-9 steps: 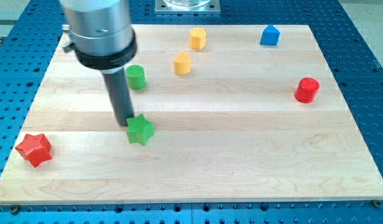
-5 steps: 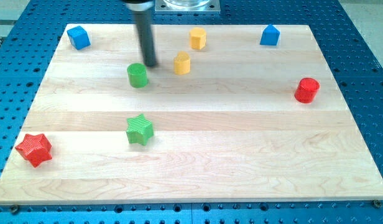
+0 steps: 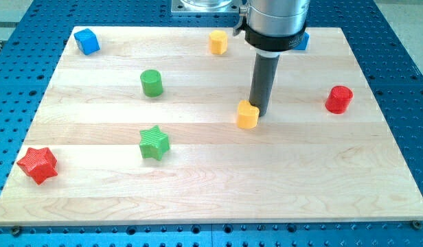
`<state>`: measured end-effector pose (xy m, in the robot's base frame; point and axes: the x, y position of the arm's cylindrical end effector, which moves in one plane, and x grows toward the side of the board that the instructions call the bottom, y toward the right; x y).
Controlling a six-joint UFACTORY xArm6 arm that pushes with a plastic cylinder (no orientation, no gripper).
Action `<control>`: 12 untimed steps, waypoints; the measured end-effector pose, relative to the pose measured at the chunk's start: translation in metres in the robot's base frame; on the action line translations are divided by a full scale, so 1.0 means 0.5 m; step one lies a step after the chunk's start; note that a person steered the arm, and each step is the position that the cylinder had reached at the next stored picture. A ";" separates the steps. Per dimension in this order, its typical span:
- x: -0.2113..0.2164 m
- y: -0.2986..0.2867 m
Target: Push the heart vertical to the red circle
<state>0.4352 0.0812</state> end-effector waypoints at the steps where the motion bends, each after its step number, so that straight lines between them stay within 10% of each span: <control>1: -0.002 -0.043; 9: 0.165 -0.199; 11: 0.218 0.190; 12: 0.169 0.063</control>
